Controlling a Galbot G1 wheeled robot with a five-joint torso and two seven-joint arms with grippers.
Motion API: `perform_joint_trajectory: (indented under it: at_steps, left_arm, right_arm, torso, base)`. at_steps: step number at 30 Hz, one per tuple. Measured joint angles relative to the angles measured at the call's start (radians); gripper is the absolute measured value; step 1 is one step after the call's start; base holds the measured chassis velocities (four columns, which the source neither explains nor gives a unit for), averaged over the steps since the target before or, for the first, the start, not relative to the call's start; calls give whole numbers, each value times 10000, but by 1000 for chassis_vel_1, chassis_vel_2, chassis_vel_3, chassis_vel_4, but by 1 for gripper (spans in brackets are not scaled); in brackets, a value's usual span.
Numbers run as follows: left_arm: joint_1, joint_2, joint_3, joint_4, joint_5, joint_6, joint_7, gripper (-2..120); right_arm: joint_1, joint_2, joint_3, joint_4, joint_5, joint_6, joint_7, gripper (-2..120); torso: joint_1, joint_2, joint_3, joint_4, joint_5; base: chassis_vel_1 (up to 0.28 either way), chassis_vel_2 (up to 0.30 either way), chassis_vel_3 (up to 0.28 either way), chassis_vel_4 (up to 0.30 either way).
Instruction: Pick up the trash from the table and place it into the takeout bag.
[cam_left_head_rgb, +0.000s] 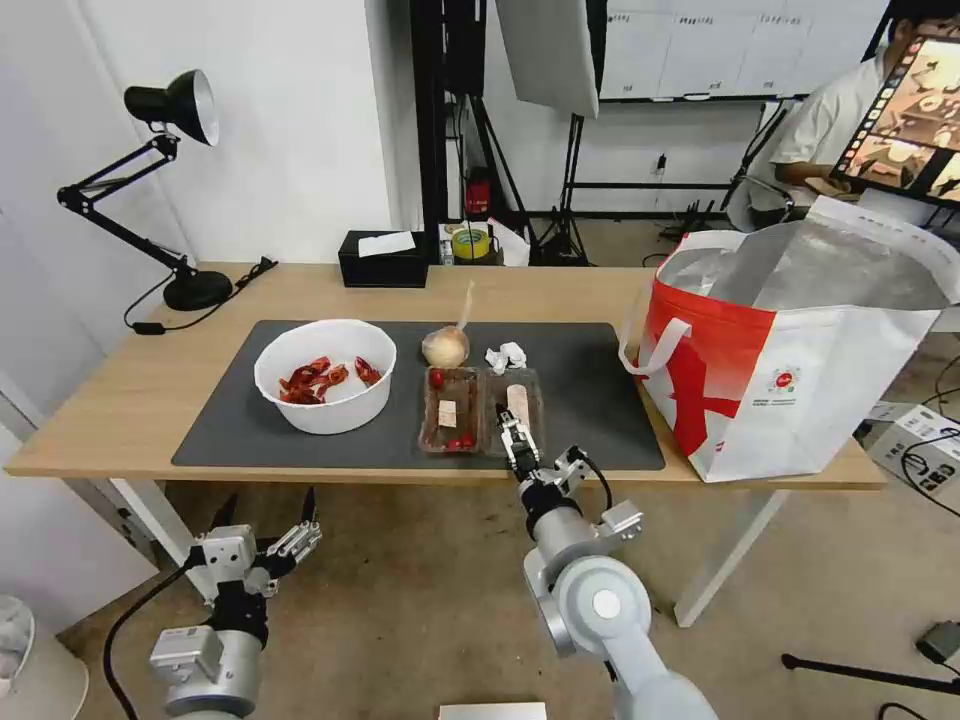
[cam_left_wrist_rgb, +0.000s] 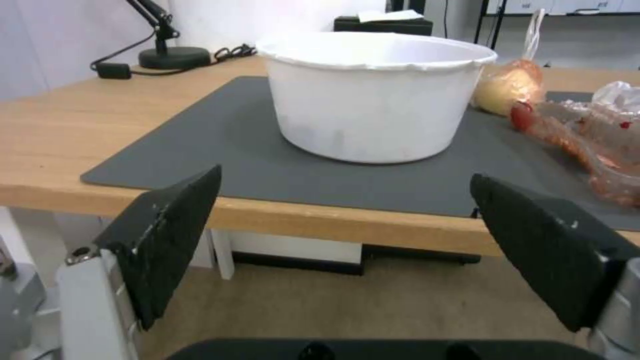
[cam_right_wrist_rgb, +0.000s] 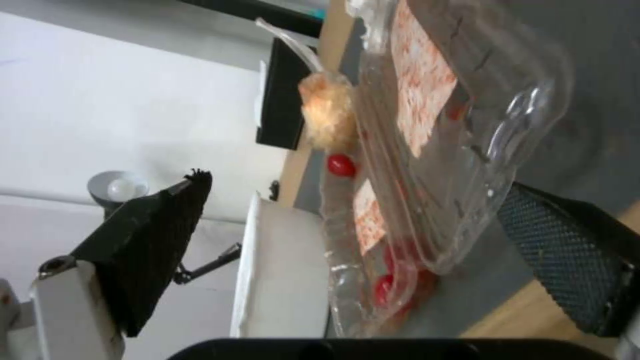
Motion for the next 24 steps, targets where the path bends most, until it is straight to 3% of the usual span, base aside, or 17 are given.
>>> perform_joint_trajectory:
  at_steps: [16, 24]
  left_arm:
    - [86, -83, 22, -72, 86, -37, 4, 100]
    - [115, -118, 14, -125, 100, -41, 7, 100]
  right_arm:
    - [321, -411, 101, 85, -1509, -7, -599, 100]
    - [743, -606, -62, 239, -1457, -238, -859, 100]
  torso:
    - [0, 0, 0, 0, 0]
    - [0, 0, 0, 0, 0]
  base:
    - [0, 0, 0, 0]
    - [0, 0, 0, 0]
